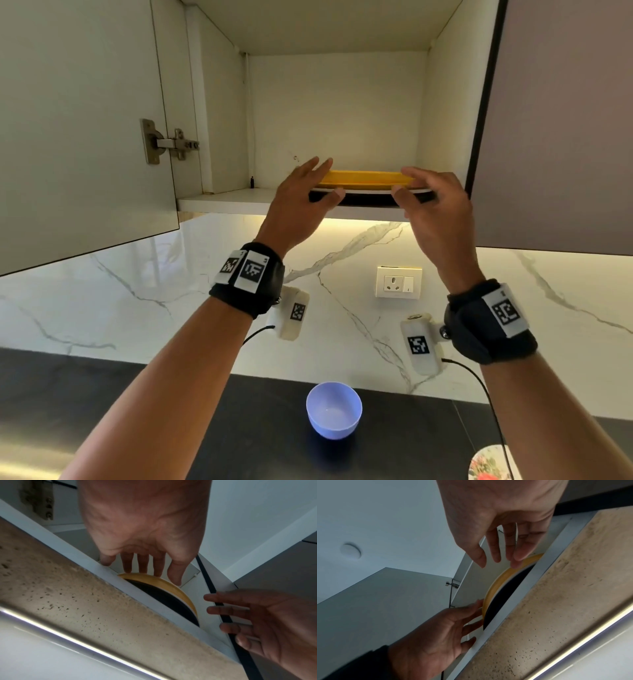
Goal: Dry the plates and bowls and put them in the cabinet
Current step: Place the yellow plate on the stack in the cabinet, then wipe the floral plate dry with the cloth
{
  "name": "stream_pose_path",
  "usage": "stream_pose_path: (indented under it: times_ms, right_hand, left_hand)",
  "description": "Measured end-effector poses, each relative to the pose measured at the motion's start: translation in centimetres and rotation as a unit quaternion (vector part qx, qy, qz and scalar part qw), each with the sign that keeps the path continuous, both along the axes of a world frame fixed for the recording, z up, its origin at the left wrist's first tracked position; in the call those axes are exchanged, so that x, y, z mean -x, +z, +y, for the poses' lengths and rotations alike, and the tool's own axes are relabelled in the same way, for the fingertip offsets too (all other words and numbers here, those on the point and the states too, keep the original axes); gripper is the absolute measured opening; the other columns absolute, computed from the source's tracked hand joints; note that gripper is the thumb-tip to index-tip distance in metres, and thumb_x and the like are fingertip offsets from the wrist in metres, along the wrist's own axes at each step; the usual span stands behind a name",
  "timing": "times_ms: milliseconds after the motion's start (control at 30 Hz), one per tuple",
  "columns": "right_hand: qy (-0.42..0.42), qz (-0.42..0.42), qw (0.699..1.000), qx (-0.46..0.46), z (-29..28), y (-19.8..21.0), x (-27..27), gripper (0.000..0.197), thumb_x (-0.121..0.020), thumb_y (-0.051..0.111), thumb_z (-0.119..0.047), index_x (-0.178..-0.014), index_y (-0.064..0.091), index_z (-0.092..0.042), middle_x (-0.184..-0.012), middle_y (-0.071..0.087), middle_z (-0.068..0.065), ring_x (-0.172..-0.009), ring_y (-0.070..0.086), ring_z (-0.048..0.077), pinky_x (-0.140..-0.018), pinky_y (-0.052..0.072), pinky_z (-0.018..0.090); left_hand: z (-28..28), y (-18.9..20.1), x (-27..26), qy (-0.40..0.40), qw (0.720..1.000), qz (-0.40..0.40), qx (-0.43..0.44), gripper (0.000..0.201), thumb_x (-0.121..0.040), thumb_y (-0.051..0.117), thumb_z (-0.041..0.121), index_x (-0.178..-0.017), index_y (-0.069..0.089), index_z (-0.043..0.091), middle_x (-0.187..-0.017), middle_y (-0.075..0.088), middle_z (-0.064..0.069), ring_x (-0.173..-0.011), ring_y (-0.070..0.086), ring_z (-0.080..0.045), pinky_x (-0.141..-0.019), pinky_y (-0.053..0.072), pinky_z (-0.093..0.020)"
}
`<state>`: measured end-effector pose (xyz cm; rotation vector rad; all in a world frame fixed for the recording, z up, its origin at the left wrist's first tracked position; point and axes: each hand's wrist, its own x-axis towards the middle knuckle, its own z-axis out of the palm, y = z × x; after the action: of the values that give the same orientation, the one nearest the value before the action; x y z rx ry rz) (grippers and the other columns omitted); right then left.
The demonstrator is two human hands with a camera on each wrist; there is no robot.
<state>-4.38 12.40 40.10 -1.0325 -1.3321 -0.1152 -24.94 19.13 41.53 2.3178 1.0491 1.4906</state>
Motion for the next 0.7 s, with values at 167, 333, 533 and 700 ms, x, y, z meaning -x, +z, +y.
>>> stream_pose_path:
  times_ms: [167,333,533,700]
  right_hand:
    - [0.037,0.014,0.999,-0.012,-1.5,-3.0,-0.3,0.023,-0.094,0.069,-0.034,-0.116,0.070,-0.025,-0.112,0.064,-0.006,-0.089,0.068,0.018,-0.072,0.056,0.024]
    - [0.059,0.059,0.996,0.045,-4.4,-7.5,-1.9,0.011,-0.094,0.068,-0.029,-0.104,0.072,-0.026,-0.099,0.071,-0.006,-0.075,0.070,0.018,-0.064,0.052,0.026]
    - [0.021,0.060,0.970,0.233,-6.7,-17.8,-6.7,0.015,-0.086,0.068,-0.043,-0.097,0.072,-0.033,-0.089,0.074,-0.006,-0.071,0.072,0.014,-0.069,0.053,0.032]
    - [-0.012,0.012,0.856,0.517,-9.0,-31.3,-11.5,0.030,-0.082,0.071,-0.053,-0.104,0.068,-0.033,-0.096,0.069,-0.006,-0.091,0.064,0.013,-0.083,0.047,0.031]
  left_hand:
    - [0.9,-0.9,-1.0,0.078,0.990,0.107,-0.046,0.063,-0.100,0.058,0.042,-0.157,0.034,0.029,-0.167,0.025,0.001,-0.154,0.021,-0.022,-0.123,-0.001,-0.052]
    - [0.5,-3.4,-1.1,0.045,0.992,0.011,-0.114,0.061,-0.095,0.063,0.039,-0.151,0.046,0.022,-0.161,0.037,-0.005,-0.150,0.032,-0.023,-0.126,0.010,-0.050]
    - [-3.0,-10.6,-2.5,0.016,0.986,-0.067,-0.154,0.041,-0.090,0.065,0.024,-0.129,0.063,0.010,-0.133,0.059,-0.002,-0.128,0.054,-0.018,-0.110,0.040,-0.040]
    - [-4.8,-21.5,-5.4,-0.040,0.997,-0.062,0.031,0.026,-0.090,0.069,0.025,-0.115,0.069,0.020,-0.118,0.058,0.012,-0.116,0.059,-0.011,-0.104,0.047,-0.046]
